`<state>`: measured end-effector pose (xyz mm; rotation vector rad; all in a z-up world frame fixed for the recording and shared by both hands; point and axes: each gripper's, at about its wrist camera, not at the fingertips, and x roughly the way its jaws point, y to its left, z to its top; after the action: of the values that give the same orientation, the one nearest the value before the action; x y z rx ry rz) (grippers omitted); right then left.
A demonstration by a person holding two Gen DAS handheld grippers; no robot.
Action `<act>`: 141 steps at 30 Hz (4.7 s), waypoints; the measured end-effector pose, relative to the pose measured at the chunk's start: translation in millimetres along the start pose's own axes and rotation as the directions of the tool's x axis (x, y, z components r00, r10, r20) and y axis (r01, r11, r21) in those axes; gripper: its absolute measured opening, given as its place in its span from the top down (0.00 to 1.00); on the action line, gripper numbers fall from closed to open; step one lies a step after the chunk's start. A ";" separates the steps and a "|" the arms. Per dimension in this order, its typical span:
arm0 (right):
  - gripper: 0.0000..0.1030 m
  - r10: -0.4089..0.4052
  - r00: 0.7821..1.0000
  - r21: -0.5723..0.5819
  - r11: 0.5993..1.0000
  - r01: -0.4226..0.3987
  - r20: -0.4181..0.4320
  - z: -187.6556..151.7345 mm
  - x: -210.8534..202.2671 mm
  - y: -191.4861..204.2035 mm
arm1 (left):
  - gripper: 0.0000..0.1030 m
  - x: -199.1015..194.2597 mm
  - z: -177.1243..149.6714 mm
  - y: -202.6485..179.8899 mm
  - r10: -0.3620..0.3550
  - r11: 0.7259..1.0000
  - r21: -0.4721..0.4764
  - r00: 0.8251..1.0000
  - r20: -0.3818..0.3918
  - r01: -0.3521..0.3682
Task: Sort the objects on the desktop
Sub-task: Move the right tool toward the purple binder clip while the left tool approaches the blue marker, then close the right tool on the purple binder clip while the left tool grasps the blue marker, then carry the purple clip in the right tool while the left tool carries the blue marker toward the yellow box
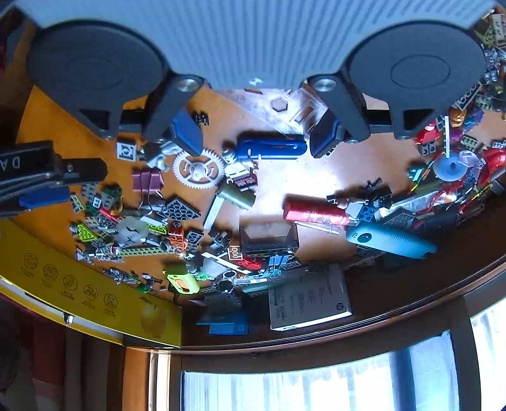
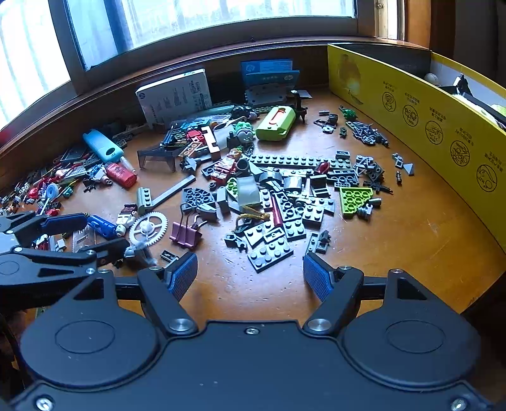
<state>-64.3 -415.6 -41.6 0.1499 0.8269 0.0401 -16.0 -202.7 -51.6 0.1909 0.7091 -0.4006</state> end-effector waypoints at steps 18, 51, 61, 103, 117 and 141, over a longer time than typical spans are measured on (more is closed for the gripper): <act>0.31 -0.016 0.999 -0.050 0.999 0.017 0.038 8.9 1.8 8.5 | 0.54 3.1 9.8 11.6 -0.009 0.998 -0.056 1.000 -0.016 0.008; 0.74 0.052 0.999 -0.091 0.994 -0.052 -0.012 21.4 25.2 35.2 | 0.53 -3.4 17.0 18.5 0.029 0.991 -0.130 0.995 -0.098 -0.041; 0.74 0.047 0.999 -0.076 0.996 -0.048 -0.005 19.7 24.3 28.4 | 0.53 1.9 19.5 3.6 -0.146 0.982 -0.128 0.988 -0.054 0.138; 0.75 0.019 0.999 -0.087 0.996 -0.015 0.038 22.8 35.9 40.3 | 0.83 26.6 30.6 26.4 -0.233 0.963 0.130 0.972 -0.024 0.234; 0.75 -0.009 0.995 -0.049 0.999 0.014 0.101 24.9 15.0 43.6 | 0.83 14.6 38.1 35.4 -0.251 0.963 0.103 0.968 0.014 0.248; 0.75 -0.013 0.970 0.087 0.996 -0.009 0.242 54.6 -46.6 -67.0 | 0.83 15.9 138.8 -86.2 -0.262 0.938 0.262 0.958 0.114 0.225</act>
<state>-57.2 -492.6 18.9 0.2315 0.5842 -0.0163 41.1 -327.6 38.3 0.3064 0.5359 -0.7357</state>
